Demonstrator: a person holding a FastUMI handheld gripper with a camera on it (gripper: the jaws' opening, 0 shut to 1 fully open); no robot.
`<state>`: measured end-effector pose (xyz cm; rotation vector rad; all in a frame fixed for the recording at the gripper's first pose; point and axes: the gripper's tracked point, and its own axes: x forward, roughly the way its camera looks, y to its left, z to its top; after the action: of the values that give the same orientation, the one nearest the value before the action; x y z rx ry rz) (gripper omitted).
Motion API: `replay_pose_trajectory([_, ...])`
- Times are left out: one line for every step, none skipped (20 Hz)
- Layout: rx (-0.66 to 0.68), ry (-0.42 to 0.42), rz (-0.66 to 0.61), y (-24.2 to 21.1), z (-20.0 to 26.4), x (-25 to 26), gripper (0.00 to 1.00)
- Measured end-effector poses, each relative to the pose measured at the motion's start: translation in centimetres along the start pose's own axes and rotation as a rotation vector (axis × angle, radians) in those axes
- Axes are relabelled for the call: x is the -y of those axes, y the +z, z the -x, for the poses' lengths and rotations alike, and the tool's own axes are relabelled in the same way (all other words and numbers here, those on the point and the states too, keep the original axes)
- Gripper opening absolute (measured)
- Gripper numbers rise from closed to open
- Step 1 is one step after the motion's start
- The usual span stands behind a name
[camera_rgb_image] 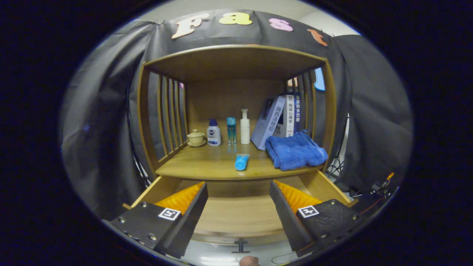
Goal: Pull open the drawer, take out the items inside it, and place them on the countertop above the cabinet.
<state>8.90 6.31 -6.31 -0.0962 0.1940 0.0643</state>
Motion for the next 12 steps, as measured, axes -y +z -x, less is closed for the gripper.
replay_pose_trajectory([0.010, 0.001, -0.006, -0.3, 1.3, 0.2, 1.00])
replay_pose_trajectory([0.022, -0.008, -0.011, -0.6, 2.6, 0.6, 1.00])
replay_pose_trajectory([0.033, -0.021, -0.016, -1.1, 3.6, 1.1, 1.00])
replay_pose_trajectory([0.042, -0.030, -0.030, -1.7, 4.4, 1.5, 1.00])
replay_pose_trajectory([0.045, -0.029, -0.047, -2.4, 5.1, 1.6, 1.00])
replay_pose_trajectory([0.051, -0.027, -0.064, -3.1, 5.7, 1.6, 1.00])
replay_pose_trajectory([0.053, -0.023, -0.067, -3.8, 6.0, 1.8, 1.00])
replay_pose_trajectory([0.048, -0.030, -0.065, -4.8, 6.1, 2.1, 1.00])
replay_pose_trajectory([0.046, -0.026, -0.067, -5.7, 6.2, 2.2, 1.00])
replay_pose_trajectory([0.030, -0.023, -0.071, -6.7, 6.0, 1.9, 1.00])
replay_pose_trajectory([0.023, -0.017, -0.062, -7.6, 5.9, 1.8, 1.00])
replay_pose_trajectory([0.022, -0.009, -0.048, -8.4, 5.9, 1.5, 1.00])
